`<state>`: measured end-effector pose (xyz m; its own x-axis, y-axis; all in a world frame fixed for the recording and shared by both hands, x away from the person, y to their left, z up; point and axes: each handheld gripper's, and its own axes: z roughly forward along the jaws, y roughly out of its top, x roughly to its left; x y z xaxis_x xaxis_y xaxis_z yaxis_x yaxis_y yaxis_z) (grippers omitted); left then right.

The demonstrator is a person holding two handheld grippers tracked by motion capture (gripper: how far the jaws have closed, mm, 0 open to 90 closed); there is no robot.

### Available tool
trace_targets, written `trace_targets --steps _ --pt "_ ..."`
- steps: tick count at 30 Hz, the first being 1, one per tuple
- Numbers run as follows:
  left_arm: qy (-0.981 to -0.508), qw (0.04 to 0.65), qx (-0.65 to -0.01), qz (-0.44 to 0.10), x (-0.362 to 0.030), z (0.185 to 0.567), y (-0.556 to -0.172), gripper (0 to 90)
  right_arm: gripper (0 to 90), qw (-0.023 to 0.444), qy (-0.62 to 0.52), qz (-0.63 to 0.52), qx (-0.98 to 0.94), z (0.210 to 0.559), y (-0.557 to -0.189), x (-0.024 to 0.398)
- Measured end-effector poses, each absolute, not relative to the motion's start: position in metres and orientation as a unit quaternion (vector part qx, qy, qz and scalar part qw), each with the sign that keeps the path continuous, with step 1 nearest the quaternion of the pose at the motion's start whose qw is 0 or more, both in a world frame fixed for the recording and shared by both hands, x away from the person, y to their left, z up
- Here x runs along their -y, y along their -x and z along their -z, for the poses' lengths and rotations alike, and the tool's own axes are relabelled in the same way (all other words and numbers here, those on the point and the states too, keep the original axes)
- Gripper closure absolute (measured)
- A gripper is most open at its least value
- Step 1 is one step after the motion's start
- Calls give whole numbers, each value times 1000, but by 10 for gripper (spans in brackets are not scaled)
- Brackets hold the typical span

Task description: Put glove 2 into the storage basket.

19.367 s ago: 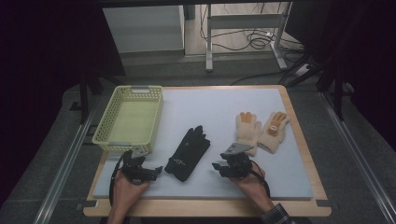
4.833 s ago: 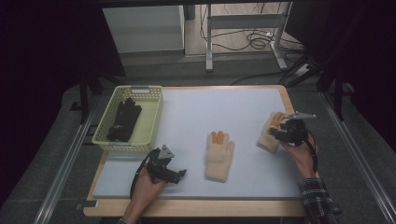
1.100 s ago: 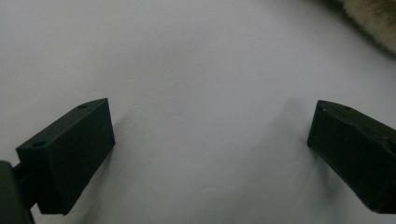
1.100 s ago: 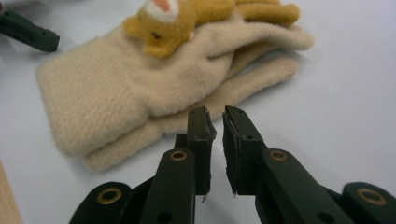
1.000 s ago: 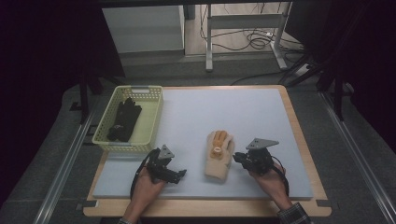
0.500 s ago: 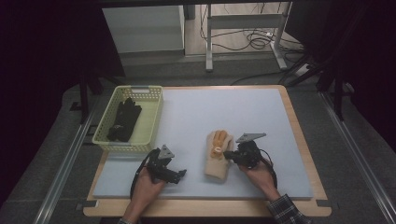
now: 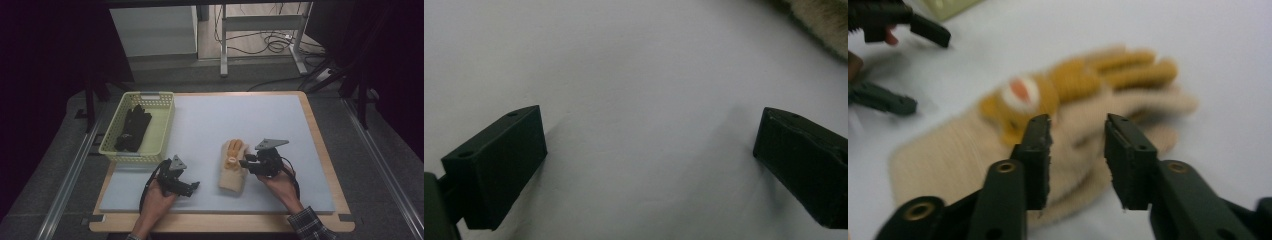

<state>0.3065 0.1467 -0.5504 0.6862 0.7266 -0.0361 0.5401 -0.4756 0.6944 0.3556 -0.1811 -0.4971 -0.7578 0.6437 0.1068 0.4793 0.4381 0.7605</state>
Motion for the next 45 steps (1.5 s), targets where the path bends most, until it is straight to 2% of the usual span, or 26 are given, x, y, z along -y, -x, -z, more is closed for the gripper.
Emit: trace_targets --steps 1,3,4,7,9,13,18,20,21,22,24,30,32,35,37,39,42,43,45 --pt "-849 351 -373 -133 -147 550 -306 7 559 89 -337 -411 -842 506 -357 183" --pt "-848 351 -373 -133 -147 550 -306 7 544 75 -339 -405 -846 517 -360 185" --pt "-848 351 -373 -133 -147 550 -306 7 570 67 -341 -405 -846 523 -362 185" --pt "-848 351 -373 -133 -147 550 -306 7 766 49 -335 -418 -843 531 -363 185" --pt "-849 351 -373 -133 -147 550 -307 7 822 60 -330 -410 -848 529 -361 181" --pt "-849 351 -373 -133 -147 550 -306 7 835 102 -310 -396 -858 516 -353 175" --pt "-848 352 -374 -133 -147 550 -306 7 834 127 -290 -408 -857 485 -344 172" --pt "-848 351 -373 -134 -147 550 -307 7 816 136 -277 -421 -853 470 -338 169" --pt "-848 352 -374 -133 -147 550 -306 7 735 140 -271 -430 -850 463 -335 168" --pt "-848 352 -374 -133 -147 550 -306 7 698 146 -273 -432 -847 458 -335 168" --pt "-848 352 -374 -133 -147 550 -306 7 695 157 -284 -424 -845 458 -339 171" --pt "-849 351 -373 -133 -147 550 -306 7 693 139 -341 -396 -841 481 -355 193" --pt "-849 351 -373 -133 -147 550 -306 7 631 132 -367 -394 -832 493 -361 201" --pt "-849 351 -373 -133 -147 550 -306 7 477 102 -406 -413 -809 506 -374 206" --pt "-849 351 -373 -133 -147 550 -306 7 447 79 -423 -422 -798 515 -383 204" --pt "-848 351 -373 -133 -147 550 -306 7 524 70 -424 -416 -802 522 -388 200" --pt "-848 351 -373 -133 -147 550 -306 7 786 95 -406 -403 -815 529 -388 191" --pt "-849 351 -373 -133 -147 550 -306 7 841 100 -400 -404 -817 527 -386 189" --pt "-849 351 -373 -133 -147 550 -306 7 859 131 -389 -393 -823 519 -381 184"
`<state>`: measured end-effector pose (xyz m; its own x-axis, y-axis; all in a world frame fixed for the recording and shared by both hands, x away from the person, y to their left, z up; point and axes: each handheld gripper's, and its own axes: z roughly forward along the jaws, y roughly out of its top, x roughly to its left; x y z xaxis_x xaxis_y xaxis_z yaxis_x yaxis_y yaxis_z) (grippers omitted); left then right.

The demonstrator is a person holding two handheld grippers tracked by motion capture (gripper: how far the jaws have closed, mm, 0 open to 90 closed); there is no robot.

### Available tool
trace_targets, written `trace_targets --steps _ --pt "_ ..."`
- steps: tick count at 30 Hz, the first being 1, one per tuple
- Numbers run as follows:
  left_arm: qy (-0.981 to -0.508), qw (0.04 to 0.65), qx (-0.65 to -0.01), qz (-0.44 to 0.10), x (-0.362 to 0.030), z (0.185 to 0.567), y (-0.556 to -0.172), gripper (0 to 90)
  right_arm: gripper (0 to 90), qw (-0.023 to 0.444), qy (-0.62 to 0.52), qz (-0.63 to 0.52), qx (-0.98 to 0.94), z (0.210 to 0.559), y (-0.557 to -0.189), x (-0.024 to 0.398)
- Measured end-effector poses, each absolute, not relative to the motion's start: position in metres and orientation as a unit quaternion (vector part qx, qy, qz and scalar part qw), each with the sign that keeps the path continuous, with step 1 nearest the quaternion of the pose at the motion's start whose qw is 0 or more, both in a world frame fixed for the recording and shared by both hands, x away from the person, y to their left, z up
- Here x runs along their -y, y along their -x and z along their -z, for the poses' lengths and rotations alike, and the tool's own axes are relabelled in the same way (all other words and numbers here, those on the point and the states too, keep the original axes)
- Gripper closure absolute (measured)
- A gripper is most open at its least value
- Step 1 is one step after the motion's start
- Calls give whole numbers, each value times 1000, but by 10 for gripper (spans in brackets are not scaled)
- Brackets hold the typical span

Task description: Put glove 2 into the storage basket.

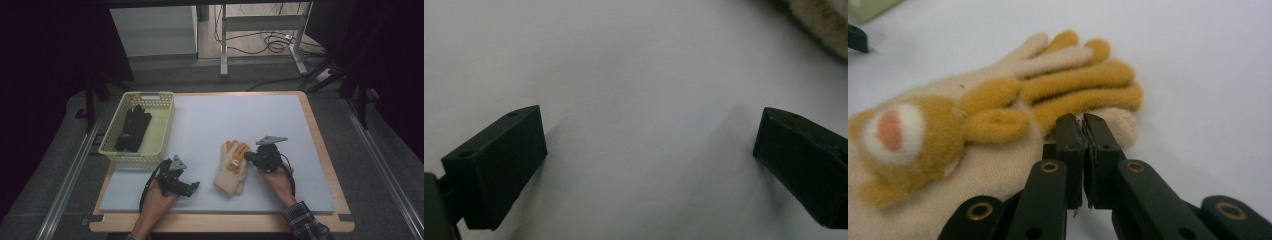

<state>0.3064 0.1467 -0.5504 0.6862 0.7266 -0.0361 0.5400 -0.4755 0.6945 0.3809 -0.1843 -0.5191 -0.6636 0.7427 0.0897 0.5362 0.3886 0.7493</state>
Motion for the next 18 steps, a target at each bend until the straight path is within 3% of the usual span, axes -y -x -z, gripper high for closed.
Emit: trace_targets --steps 11,13,15,18 --pt "-848 351 -373 -133 -147 550 -307 7 860 181 -332 -443 -813 456 -380 161" --pt "-849 350 -372 -134 -147 550 -307 7 832 160 -331 -430 -824 460 -389 153" --pt "-849 351 -373 -133 -147 550 -306 7 732 158 -342 -397 -837 472 -399 147" --pt "-849 351 -373 -133 -147 550 -306 7 697 146 -363 -398 -830 484 -403 157"
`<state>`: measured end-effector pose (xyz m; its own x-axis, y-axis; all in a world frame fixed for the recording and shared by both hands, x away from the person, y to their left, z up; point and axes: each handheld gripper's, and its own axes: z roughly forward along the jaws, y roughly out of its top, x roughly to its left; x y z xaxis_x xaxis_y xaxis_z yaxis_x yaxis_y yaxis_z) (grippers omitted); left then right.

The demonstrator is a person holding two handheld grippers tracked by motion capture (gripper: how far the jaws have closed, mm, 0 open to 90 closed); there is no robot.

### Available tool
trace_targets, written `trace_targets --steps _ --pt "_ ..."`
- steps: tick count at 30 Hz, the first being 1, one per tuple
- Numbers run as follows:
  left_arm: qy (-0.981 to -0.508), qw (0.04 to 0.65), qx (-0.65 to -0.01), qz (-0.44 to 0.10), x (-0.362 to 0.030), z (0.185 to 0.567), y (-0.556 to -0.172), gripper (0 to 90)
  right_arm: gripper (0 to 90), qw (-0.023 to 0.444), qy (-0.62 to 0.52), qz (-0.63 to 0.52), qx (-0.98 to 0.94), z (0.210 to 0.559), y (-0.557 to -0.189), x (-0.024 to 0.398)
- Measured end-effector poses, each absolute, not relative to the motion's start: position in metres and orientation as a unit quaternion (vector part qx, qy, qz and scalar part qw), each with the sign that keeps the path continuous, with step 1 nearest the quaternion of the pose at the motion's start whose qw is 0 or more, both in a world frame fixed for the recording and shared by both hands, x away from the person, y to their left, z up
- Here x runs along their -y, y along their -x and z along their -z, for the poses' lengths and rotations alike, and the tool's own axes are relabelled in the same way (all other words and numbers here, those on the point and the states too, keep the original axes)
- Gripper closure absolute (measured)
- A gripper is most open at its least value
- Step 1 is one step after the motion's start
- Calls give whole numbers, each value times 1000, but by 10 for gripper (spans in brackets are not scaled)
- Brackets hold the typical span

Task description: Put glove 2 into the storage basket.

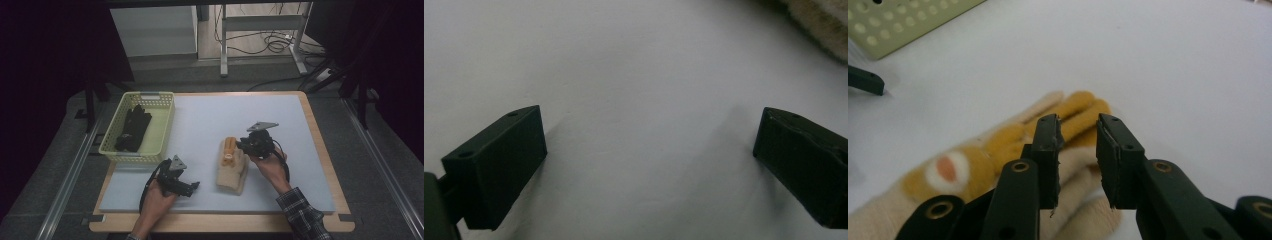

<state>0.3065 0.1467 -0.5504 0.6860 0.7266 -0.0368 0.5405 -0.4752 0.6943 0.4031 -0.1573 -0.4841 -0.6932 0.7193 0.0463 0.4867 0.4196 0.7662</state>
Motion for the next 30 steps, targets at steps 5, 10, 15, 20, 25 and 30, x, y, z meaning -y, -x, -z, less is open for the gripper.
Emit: trace_targets --steps 5,10,15,20,25,30 --pt "-849 351 -373 -133 -147 550 -306 7 657 112 -384 -409 -820 492 -396 178" --pt "-849 351 -373 -133 -147 550 -306 7 615 69 -384 -397 -831 515 -393 174" --pt "-849 351 -373 -133 -147 550 -306 7 862 70 -388 -394 -830 523 -390 169" --pt "-849 350 -372 -133 -147 550 -307 7 861 116 -373 -419 -820 492 -372 175" --pt "-849 351 -373 -133 -147 550 -306 6 731 119 -372 -380 -838 497 -370 177" --pt "-849 351 -373 -133 -147 550 -307 7 618 120 -401 -388 -821 507 -374 195"
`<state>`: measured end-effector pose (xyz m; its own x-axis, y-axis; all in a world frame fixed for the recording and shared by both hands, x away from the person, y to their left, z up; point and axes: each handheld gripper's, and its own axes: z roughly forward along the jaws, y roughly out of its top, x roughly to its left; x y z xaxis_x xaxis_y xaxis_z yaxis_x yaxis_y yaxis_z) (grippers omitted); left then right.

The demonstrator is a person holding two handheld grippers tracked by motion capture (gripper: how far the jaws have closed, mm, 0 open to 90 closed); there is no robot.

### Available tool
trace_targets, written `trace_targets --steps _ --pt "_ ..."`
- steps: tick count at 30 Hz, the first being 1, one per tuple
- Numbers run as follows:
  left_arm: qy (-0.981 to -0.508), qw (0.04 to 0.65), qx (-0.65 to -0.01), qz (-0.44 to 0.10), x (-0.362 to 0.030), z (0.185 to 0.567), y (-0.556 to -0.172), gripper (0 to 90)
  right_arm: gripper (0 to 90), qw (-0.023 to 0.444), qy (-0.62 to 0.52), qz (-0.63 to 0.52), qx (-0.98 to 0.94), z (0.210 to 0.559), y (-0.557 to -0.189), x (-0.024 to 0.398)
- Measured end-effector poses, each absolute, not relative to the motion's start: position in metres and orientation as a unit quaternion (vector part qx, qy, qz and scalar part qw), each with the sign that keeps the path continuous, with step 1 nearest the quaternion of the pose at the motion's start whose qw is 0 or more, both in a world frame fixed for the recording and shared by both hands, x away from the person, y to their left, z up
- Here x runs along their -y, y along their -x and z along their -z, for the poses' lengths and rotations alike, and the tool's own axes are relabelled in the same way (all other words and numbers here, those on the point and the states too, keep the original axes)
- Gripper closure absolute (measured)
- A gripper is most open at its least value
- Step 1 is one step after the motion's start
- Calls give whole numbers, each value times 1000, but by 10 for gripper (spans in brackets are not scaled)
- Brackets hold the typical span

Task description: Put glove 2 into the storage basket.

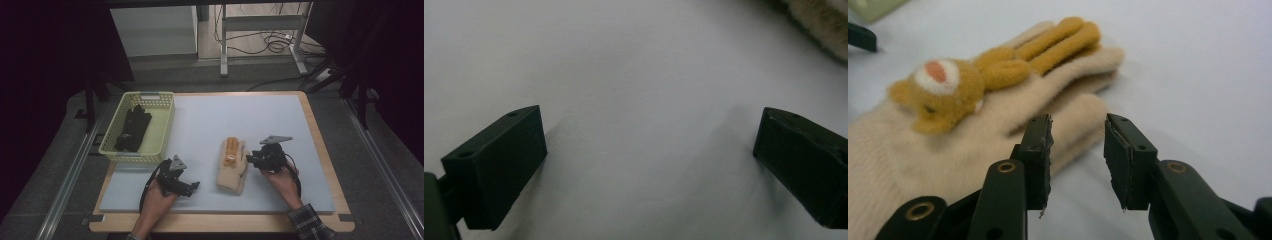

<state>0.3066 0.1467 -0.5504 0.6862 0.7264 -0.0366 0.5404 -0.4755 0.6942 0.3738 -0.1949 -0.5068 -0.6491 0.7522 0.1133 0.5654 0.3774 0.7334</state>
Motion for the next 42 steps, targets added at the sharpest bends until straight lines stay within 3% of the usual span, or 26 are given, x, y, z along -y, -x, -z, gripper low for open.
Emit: trace_targets --steps 7,14,17,32,42 --pt "-849 351 -373 -133 -147 550 -307 7 634 109 -379 -401 -827 505 -346 208" --pt "-848 352 -373 -134 -147 550 -306 14 779 84 -348 -401 -843 526 -318 210" --pt "-847 350 -375 -135 -150 549 -304 35 803 80 -336 -400 -849 532 -311 204" --pt "-841 343 -395 -138 -183 551 -298 6 796 83 -296 -403 -862 535 -312 157" --pt "-841 343 -395 -138 -184 552 -297 7 784 99 -279 -395 -870 536 -321 125"
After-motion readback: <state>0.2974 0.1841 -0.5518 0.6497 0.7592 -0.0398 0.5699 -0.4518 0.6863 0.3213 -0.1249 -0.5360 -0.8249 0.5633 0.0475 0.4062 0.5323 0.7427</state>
